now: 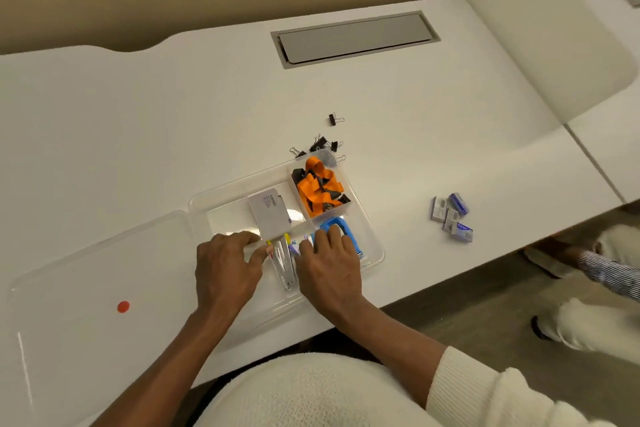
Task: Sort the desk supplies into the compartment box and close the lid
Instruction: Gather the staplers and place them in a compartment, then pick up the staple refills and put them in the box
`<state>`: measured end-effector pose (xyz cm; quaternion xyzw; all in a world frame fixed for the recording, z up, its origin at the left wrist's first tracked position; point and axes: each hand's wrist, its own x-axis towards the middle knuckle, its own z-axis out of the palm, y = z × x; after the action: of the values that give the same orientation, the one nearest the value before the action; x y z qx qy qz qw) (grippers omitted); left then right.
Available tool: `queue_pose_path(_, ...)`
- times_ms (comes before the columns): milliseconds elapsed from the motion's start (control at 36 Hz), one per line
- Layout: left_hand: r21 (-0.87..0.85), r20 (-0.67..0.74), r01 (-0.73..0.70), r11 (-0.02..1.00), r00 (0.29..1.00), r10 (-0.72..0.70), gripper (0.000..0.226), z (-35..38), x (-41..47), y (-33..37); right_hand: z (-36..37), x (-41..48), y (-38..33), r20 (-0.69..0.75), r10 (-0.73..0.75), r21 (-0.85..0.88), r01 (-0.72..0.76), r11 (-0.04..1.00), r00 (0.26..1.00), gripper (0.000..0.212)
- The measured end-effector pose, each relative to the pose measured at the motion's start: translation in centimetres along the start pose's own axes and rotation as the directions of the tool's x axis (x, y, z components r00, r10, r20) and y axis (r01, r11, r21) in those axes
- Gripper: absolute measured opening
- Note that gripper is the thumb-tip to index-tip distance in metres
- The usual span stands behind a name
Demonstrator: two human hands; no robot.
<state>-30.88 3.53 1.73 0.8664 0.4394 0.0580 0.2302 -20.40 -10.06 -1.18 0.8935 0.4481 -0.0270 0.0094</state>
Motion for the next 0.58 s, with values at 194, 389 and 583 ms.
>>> queue_pose_path(194,0.229,0.069,-0.058,0.972,0.997,0.044,0.030,-0.5,0.6,1.5,-0.8,-0.7,0.5,-0.087,0.024,0.059,-0.018,0.998,0.996,0.035)
queue_pose_path(389,0.409,0.138,-0.157,0.899,0.984,0.109,0.033,-1.7,0.4,5.5,-4.1,-1.5,8.9,-0.161,0.249,0.412,-0.164,0.896,0.955,0.030)
queue_pose_path(583,0.252,0.183,-0.410,0.876,0.910,0.373,0.030,1.1,2.1,13.5,-4.3,-3.0,23.5,-0.015,0.481,0.356,-0.444,0.822,0.877,0.077)
